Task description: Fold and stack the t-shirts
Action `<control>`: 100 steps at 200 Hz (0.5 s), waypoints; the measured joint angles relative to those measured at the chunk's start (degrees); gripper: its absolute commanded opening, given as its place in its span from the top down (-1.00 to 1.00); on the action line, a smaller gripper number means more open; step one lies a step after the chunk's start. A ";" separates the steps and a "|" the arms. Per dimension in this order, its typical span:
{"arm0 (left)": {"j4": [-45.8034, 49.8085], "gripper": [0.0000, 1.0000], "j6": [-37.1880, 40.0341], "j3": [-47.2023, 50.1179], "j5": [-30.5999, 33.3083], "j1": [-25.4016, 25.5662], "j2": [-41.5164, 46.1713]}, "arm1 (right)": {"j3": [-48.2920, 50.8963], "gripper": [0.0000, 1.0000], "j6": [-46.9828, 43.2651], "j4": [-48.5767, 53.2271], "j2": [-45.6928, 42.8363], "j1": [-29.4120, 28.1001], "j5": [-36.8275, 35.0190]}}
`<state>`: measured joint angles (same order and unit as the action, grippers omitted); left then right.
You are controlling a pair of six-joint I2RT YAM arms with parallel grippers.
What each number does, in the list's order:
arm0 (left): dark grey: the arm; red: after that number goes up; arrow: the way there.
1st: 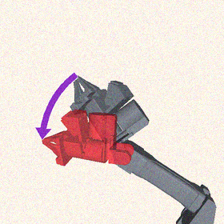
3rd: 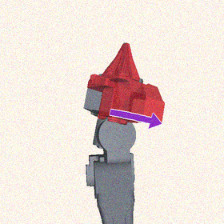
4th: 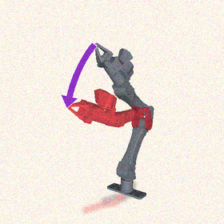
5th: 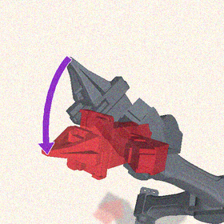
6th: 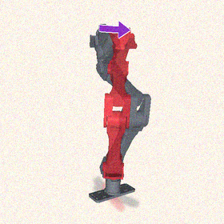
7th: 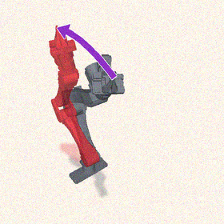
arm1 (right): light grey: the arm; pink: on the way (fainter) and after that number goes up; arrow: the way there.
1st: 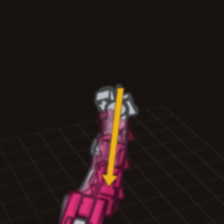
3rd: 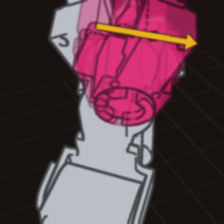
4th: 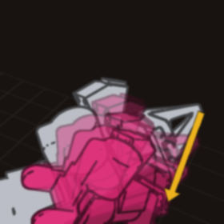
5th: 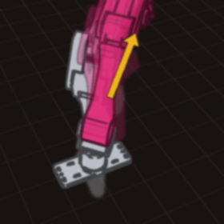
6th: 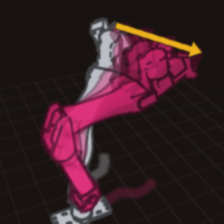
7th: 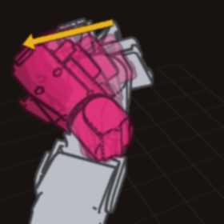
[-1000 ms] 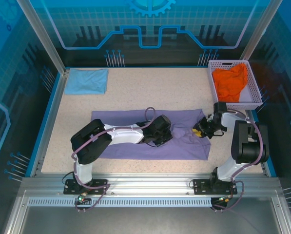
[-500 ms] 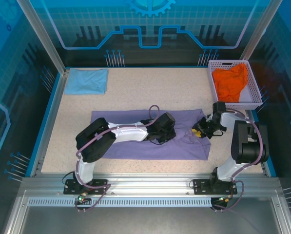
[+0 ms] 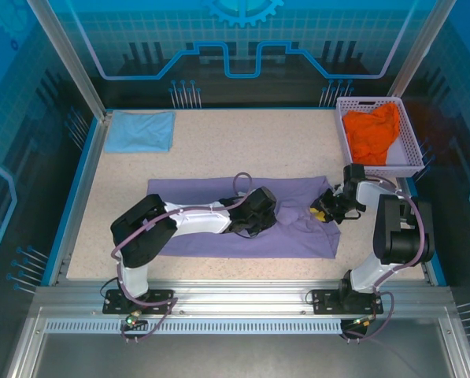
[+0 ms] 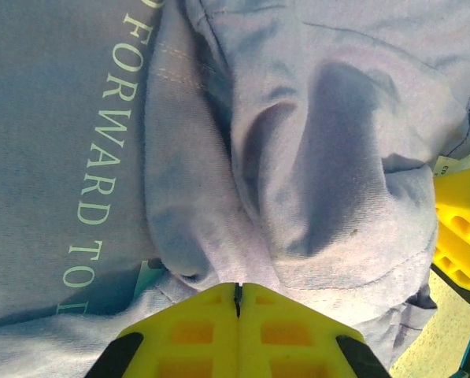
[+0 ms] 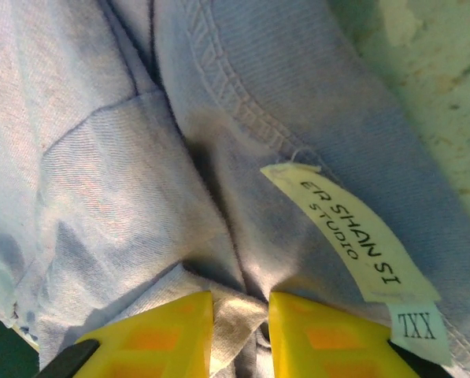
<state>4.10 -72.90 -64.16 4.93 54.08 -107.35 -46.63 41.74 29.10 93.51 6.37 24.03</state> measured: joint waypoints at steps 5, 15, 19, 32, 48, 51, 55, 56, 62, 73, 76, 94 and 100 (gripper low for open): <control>0.11 1.00 0.00 -0.11 0.00 0.00 -0.09 | 0.00 0.48 0.00 0.00 -0.02 0.00 0.00; 0.20 1.00 0.00 -0.59 -0.02 0.00 -0.48 | 0.00 0.48 0.00 0.00 0.00 0.00 0.00; 0.26 1.00 0.00 -0.90 -0.02 0.00 -0.70 | 0.00 0.48 0.00 0.00 -0.02 0.00 0.00; 0.39 1.00 -0.02 -1.86 -0.07 0.00 -1.49 | 0.00 0.48 -0.02 0.02 0.00 0.00 0.00; 0.59 1.00 -0.04 -2.99 -0.24 0.00 -2.34 | -0.02 0.48 -0.17 0.04 -0.02 0.00 0.00; 0.63 1.00 -0.07 -3.26 -0.28 0.00 -2.49 | -0.04 0.48 -0.20 0.09 0.00 0.00 0.00; 0.68 1.00 -0.07 -3.63 -0.37 0.00 -2.73 | -0.11 0.48 -0.20 0.17 0.00 0.00 0.00; 0.70 1.00 -0.09 -3.67 -0.39 0.00 -2.80 | -0.13 0.48 -0.20 0.22 -0.02 0.00 0.00; 0.74 1.00 -0.20 -4.15 -0.50 0.00 -3.13 | -0.26 0.48 -0.20 0.39 0.00 0.00 0.00; 0.72 1.00 -0.22 -4.87 -0.72 0.00 -3.63 | -0.46 0.47 -0.20 0.44 0.00 0.00 0.00; 0.70 1.00 -0.22 -4.98 -0.72 0.00 -3.72 | -0.55 0.47 -0.22 0.44 -0.02 0.00 0.00; 0.63 1.00 -0.44 -5.40 -1.20 0.00 -4.39 | -0.74 0.47 -0.22 0.42 -0.02 0.00 0.00; 0.55 1.00 -0.59 -5.49 -1.38 0.00 -4.76 | -0.74 0.47 -0.22 0.46 0.00 0.00 0.00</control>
<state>4.64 -73.49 -69.65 3.55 54.08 -112.12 -47.37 41.52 29.56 93.51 6.37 24.03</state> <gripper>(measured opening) 0.057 0.263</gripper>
